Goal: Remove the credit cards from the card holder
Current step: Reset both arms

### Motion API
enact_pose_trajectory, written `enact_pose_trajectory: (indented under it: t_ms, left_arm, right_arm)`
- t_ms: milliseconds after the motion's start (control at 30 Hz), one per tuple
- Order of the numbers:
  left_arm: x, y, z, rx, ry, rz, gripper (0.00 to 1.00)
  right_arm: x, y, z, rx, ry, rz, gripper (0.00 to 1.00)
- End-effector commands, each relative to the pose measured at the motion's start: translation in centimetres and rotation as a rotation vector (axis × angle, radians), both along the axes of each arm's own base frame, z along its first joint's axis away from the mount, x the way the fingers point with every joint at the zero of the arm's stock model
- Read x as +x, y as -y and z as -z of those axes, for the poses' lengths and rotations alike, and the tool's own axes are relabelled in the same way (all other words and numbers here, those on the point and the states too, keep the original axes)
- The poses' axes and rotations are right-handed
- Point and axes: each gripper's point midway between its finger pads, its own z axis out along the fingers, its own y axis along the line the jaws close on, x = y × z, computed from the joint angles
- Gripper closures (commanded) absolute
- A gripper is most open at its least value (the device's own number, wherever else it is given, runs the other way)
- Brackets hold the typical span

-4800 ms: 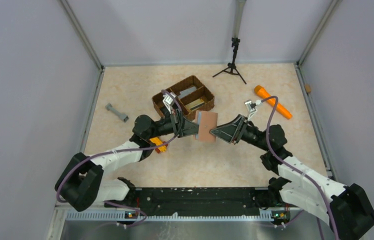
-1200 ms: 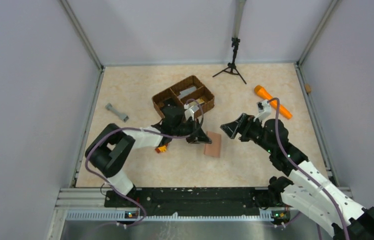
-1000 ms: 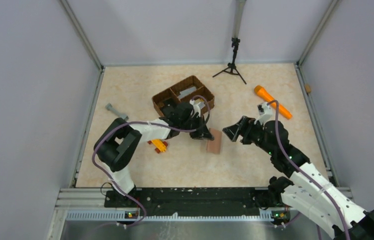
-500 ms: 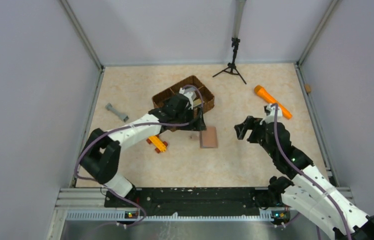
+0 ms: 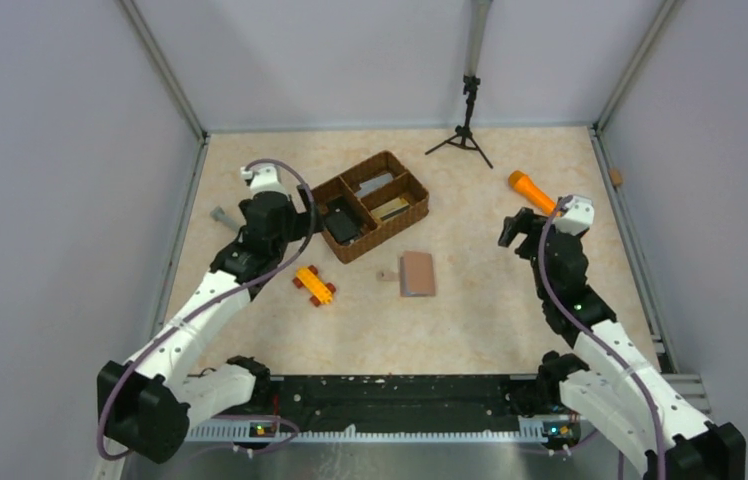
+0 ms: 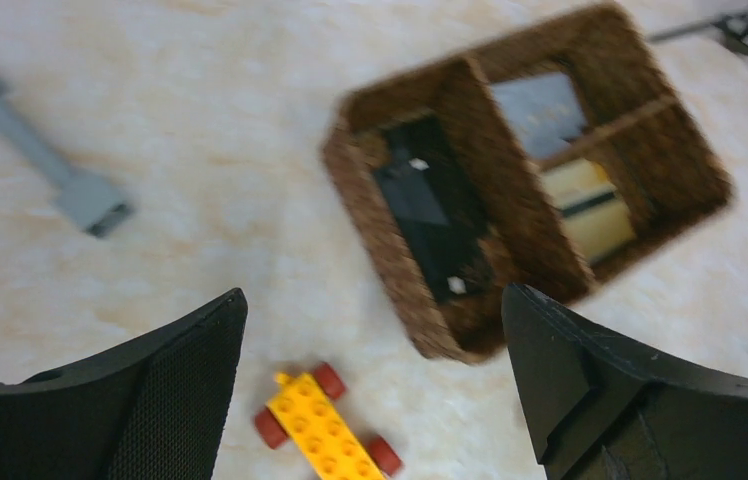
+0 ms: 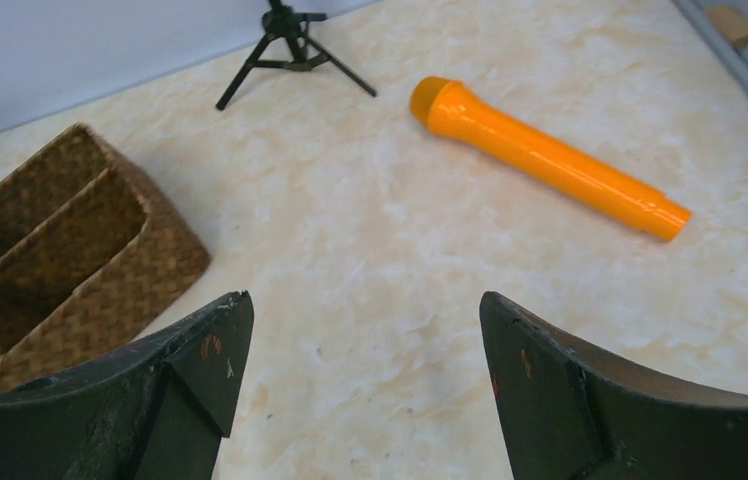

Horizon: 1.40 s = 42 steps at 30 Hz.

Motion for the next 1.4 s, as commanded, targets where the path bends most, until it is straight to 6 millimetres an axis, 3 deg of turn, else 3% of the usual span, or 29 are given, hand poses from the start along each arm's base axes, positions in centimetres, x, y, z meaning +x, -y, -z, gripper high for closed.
enact_pose_trajectory:
  t_ms: [0, 167, 233, 400, 500, 600, 733, 833, 900, 1000, 1067, 1100, 1133, 1233, 1367]
  left_arm:
    - [1.7, -7.0, -0.8, 0.100, 0.154, -0.246, 0.01]
    - [2.3, -11.7, 1.4, 0.156, 0.263, -0.351, 0.01]
    - [2.6, -12.5, 2.7, 0.218, 0.263, -0.353, 0.01]
    - [3.5, -13.4, 4.4, 0.277, 0.298, -0.359, 0.01]
    - [3.8, -13.5, 4.3, 0.301, 0.364, -0.352, 0.01]
    - [3.8, -14.3, 3.8, 0.297, 0.416, -0.377, 0.01]
    - [4.3, -14.2, 3.2, 0.274, 0.468, -0.298, 0.01]
    - [4.4, -15.6, 3.8, 0.333, 0.433, -0.331, 0.01]
    - [4.5, -14.7, 4.0, 0.337, 0.429, -0.270, 0.01]
    - [4.6, -14.3, 3.9, 0.333, 0.434, -0.249, 0.01]
    - [4.4, -14.2, 4.7, 0.355, 0.399, -0.227, 0.03]
    - [3.9, -14.1, 6.1, 0.333, 0.342, -0.217, 0.02]
    - [3.5, -14.2, 7.3, 0.314, 0.327, -0.233, 0.03]
    - [2.9, -13.7, 7.1, 0.317, 0.427, -0.210, 0.03]
    - [4.9, -13.6, 9.0, 0.344, 0.382, -0.180, 0.04]
  right_arm:
    - [1.7, 2.7, -2.9, -0.020, 0.195, 0.048, 0.16]
    - [2.2, 6.8, -0.6, -0.012, 0.263, 0.111, 0.17]
    - [2.2, 6.9, -0.4, -0.102, 0.277, 0.075, 0.17]
    - [2.7, 7.0, 1.4, -0.175, 0.255, 0.046, 0.17]
    - [3.2, 7.2, 2.3, -0.198, 0.241, 0.050, 0.17]
    - [3.7, 7.2, 3.3, -0.221, 0.244, 0.044, 0.07]
    - [4.7, 7.4, 5.3, -0.249, 0.190, 0.040, 0.05]
    - [5.0, 7.9, 6.0, -0.245, 0.210, 0.076, 0.05]
    - [5.4, 8.1, 7.1, -0.240, 0.184, 0.084, 0.05]
    - [6.4, 8.5, 8.9, -0.235, 0.165, 0.111, 0.27]
    - [6.1, 8.1, 9.4, -0.236, 0.135, 0.086, 0.30]
    - [6.3, 8.3, 9.2, -0.239, 0.150, 0.097, 0.24]
    - [6.3, 8.3, 9.1, -0.241, 0.156, 0.098, 0.04]
    - [6.8, 7.3, 9.4, -0.256, 0.136, 0.030, 0.01]
    - [7.0, 6.1, 9.3, -0.279, 0.144, -0.044, 0.01]
